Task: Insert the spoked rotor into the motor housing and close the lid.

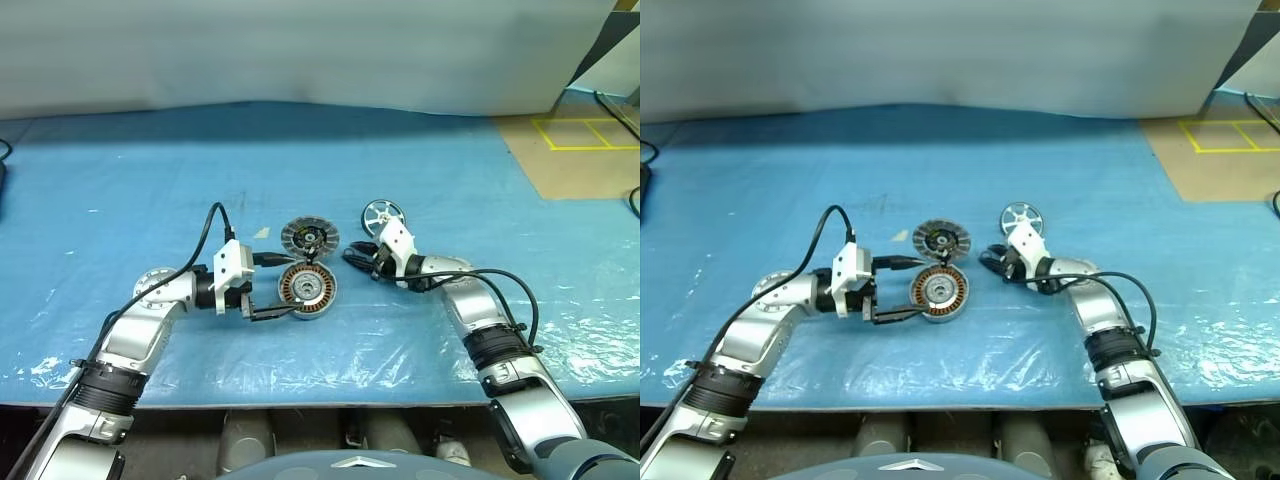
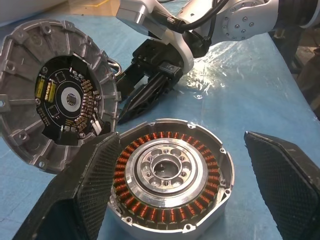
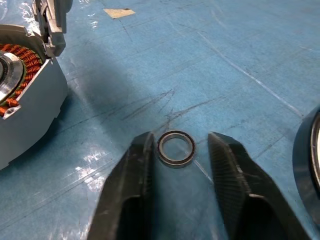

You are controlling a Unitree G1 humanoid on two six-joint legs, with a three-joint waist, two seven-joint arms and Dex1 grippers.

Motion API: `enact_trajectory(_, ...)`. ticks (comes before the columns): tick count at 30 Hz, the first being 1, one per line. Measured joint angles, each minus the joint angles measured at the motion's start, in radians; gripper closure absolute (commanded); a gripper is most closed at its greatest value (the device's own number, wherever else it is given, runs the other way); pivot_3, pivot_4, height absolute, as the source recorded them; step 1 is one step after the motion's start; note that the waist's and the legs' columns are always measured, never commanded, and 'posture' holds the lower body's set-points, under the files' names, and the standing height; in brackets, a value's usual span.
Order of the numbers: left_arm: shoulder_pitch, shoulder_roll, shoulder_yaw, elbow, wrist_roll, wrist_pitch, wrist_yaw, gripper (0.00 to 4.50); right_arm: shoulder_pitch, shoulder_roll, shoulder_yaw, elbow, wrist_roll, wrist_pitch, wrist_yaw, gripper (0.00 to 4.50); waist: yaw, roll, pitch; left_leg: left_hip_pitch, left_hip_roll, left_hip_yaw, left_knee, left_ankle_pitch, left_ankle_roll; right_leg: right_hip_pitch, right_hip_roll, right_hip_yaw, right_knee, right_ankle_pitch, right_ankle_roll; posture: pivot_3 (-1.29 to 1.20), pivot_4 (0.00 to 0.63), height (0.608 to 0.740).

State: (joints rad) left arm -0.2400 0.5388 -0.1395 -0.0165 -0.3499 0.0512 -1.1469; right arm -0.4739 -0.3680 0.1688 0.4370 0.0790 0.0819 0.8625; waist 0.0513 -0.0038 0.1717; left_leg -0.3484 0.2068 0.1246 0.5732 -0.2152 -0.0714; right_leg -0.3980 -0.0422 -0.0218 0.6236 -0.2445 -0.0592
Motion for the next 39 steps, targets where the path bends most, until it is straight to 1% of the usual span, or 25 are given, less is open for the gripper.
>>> enact_trajectory(1, -0.002, 0.000, 0.000, 0.008, 0.001, -0.002, -0.001, 0.27, 0.002, -0.002, 0.000, -0.003, 0.000, 0.000, 0.003, 3.94, 0.000, 0.000, 0.000, 0.000, 0.000, 0.000, 0.000, 0.000, 0.000, 0.000, 0.000, 0.000, 0.000, 0.000, 0.000, 0.00, 0.150, 0.740)
enact_trajectory(5, -0.015, -0.003, 0.000, 0.066, 0.010, -0.030, -0.007, 0.27, 0.013, -0.013, -0.001, -0.019, 0.001, 0.002, 0.010, 3.94, 0.000, 0.000, 0.000, 0.000, 0.000, 0.000, 0.000, 0.000, 0.000, 0.000, 0.000, 0.000, 0.000, 0.000, 0.000, 0.00, 0.150, 0.740)
enact_trajectory(8, -0.035, -0.024, -0.001, 0.154, 0.030, -0.088, -0.018, 0.27, 0.034, -0.032, -0.003, -0.058, 0.009, 0.023, 0.027, 3.94, 0.003, 0.001, 0.000, 0.000, 0.000, 0.000, 0.000, 0.000, 0.000, 0.000, 0.000, 0.000, -0.001, 0.000, 0.000, 0.00, 0.150, 0.740)
enact_trajectory(12, -0.054, -0.066, -0.004, 0.288, 0.056, -0.191, -0.044, 0.27, 0.109, -0.128, 0.002, -0.192, 0.025, 0.060, 0.110, 3.94, 0.015, 0.001, 0.000, -0.001, 0.000, 0.000, -0.001, 0.000, 0.000, 0.000, 0.000, 0.000, -0.001, 0.001, 0.002, 0.00, 0.150, 0.740)
enact_trajectory(15, -0.066, -0.070, -0.002, 0.337, 0.056, -0.248, -0.074, 0.27, 0.141, -0.194, 0.010, -0.284, 0.028, 0.089, 0.173, 3.94, 0.017, 0.001, 0.000, 0.000, 0.000, 0.000, -0.001, 0.000, 0.000, 0.000, 0.000, 0.000, -0.001, 0.001, 0.002, 0.00, 0.150, 0.740)
enact_trajectory(17, -0.073, -0.070, 0.001, 0.351, 0.055, -0.264, -0.092, 0.27, 0.140, -0.208, 0.018, -0.349, 0.040, 0.104, 0.207, 3.94, 0.013, 0.001, 0.000, 0.000, 0.001, 0.000, -0.001, 0.000, 0.000, -0.001, 0.000, 0.000, -0.001, 0.001, 0.001, 0.00, 0.150, 0.740)
enact_trajectory(21, -0.073, -0.060, 0.001, 0.352, 0.055, -0.262, -0.116, 0.27, 0.119, -0.203, 0.044, -0.419, 0.050, 0.121, 0.236, 3.94, 0.017, 0.001, 0.000, 0.000, 0.000, 0.000, -0.001, 0.000, 0.001, -0.001, 0.000, 0.000, -0.001, 0.000, 0.000, 0.00, 0.150, 0.740)
enact_trajectory(28, -0.076, -0.055, 0.022, 0.311, 0.035, -0.233, -0.113, 0.27, 0.060, -0.157, 0.082, -0.411, 0.053, 0.125, 0.251, 3.94, 0.017, 0.001, 0.000, -0.002, 0.000, 0.000, -0.002, 0.000, 0.001, -0.003, 0.000, -0.001, -0.001, 0.000, 0.000, 0.00, 0.150, 0.740)
enact_trajectory(32, -0.076, -0.055, 0.023, 0.293, 0.035, -0.226, -0.109, 0.27, 0.052, -0.134, 0.116, -0.411, 0.053, 0.123, 0.262, 3.94, 0.017, 0.001, 0.000, -0.002, 0.000, 0.000, -0.002, 0.000, 0.001, -0.003, 0.000, -0.001, -0.001, 0.000, 0.000, 0.00, 0.150, 0.740)
enact_trajectory(39, -0.066, -0.054, 0.023, 0.281, 0.037, -0.223, -0.099, 0.27, 0.031, -0.111, 0.134, -0.405, 0.053, 0.119, 0.278, 3.94, 0.016, 0.001, 0.000, -0.002, 0.000, 0.000, -0.002, 0.000, 0.000, -0.003, 0.000, -0.001, 0.000, 0.000, 0.000, 0.00, 0.150, 0.740)
